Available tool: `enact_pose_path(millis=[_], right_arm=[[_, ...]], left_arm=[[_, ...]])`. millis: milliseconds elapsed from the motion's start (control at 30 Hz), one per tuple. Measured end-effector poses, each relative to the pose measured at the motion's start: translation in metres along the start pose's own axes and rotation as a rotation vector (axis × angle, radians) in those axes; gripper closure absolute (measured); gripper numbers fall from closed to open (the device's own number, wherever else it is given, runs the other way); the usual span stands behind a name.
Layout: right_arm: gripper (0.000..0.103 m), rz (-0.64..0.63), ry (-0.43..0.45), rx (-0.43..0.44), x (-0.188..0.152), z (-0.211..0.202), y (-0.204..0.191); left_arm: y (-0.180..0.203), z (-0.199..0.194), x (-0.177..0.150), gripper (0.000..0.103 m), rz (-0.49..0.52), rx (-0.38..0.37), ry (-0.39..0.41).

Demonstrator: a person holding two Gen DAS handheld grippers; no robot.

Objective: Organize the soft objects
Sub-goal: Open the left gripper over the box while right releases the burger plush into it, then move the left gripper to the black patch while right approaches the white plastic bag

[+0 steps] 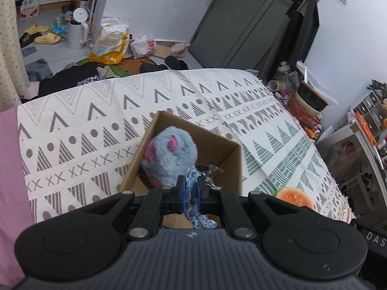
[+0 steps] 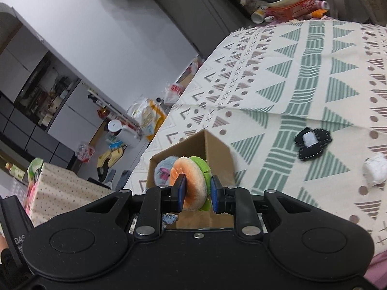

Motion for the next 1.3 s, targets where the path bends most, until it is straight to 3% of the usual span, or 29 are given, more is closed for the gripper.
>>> enact_pose_path(millis=[200,267,367,567,833,1067,1300], right_arm=[[0.081,-0.010,-0.038,0.021,-0.014,0.014,-0.019],[0.076,-0.009,-0.053,0.027,-0.017,0.019,-0.022],[0.076,-0.001,-0.070,0.027,-0.022,0.024,-0.023],[0.072,0.007,-0.087,0.022,-0.023,0.020,-0.017],[0.056,-0.006,-0.055,-0.018,-0.005,-0.004,0.010],[0.049,-0.008,-0.026,-0.081,0.013,-0.033,0.060],[0.035,0.021,0.006,-0.143,0.029,-0.051,0.104]], left_arm=[[-0.018,0.005,0.004,0.085,-0.021,0.070,0.003],[-0.020,0.006,0.006,0.070,-0.029,0.068,0.007],[-0.019,0.005,0.007,0.057,-0.025,0.066,0.018],[-0.012,0.007,0.005,0.042,-0.001,0.063,0.017],[0.008,0.002,0.000,0.033,0.052,0.031,0.024],[0.042,-0.002,-0.006,0.032,0.083,-0.004,0.028],[0.074,-0.002,-0.017,0.032,0.121,-0.035,0.011]])
Point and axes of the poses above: each gripper's, at about its wrist camera, not at the fingertips, and z roughly the way its jaws point, y to its right, x to its top, the point moved 10 cm from there along z, roughly the way its jaws point, and after that the axes turned 14 degrees about y, right-handed, at the moved point
